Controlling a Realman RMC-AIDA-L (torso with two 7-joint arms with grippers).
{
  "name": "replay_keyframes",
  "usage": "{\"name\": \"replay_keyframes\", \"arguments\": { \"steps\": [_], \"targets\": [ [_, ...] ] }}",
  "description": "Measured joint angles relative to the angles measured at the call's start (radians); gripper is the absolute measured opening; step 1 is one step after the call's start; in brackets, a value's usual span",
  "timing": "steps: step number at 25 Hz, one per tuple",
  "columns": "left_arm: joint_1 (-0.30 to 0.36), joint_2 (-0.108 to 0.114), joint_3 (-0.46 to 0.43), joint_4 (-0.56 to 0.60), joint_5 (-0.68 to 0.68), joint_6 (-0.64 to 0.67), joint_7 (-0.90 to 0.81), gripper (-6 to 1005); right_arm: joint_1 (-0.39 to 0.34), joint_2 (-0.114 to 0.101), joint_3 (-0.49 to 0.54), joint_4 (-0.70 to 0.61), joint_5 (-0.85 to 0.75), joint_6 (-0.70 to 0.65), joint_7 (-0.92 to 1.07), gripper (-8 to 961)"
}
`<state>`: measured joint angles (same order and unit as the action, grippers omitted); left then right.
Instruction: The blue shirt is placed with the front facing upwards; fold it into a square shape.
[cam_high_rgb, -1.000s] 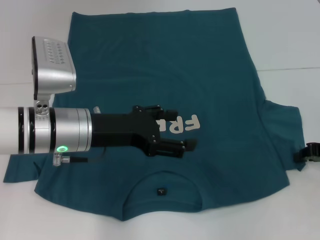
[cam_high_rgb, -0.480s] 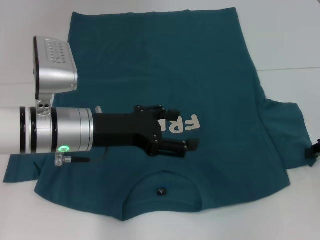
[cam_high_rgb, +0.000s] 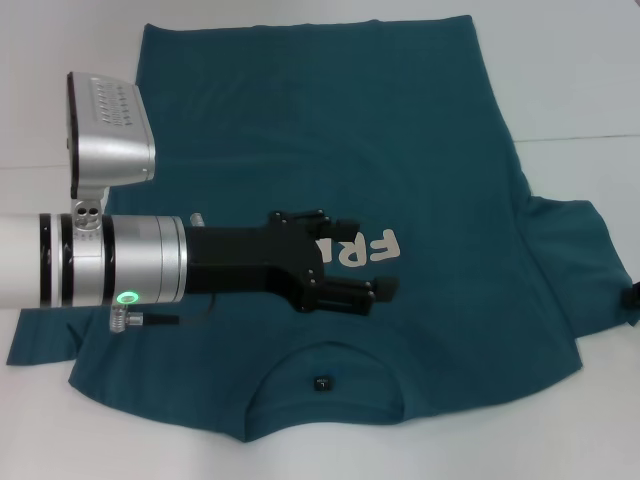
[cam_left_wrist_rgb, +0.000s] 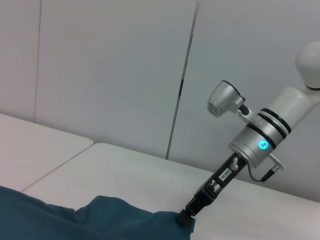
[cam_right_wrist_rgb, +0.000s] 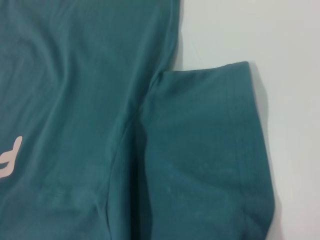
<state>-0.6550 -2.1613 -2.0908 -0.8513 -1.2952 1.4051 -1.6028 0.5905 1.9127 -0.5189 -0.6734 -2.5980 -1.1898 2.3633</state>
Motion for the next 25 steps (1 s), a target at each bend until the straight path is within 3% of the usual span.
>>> {"name": "replay_keyframes", "arguments": {
  "steps": [16,25],
  "targets": [
    [-0.003,-0.001,0.0,0.002,0.001,-0.011,0.0,908,-0.021,-0.015,0.001,-0.006,-0.015,0.004,0.008,38],
    [-0.003,-0.002,0.0,0.002,0.0,-0.014,0.0,905,-0.035,-0.005,0.002,-0.076,-0.014,0.004,0.025,38]
  ]
}}
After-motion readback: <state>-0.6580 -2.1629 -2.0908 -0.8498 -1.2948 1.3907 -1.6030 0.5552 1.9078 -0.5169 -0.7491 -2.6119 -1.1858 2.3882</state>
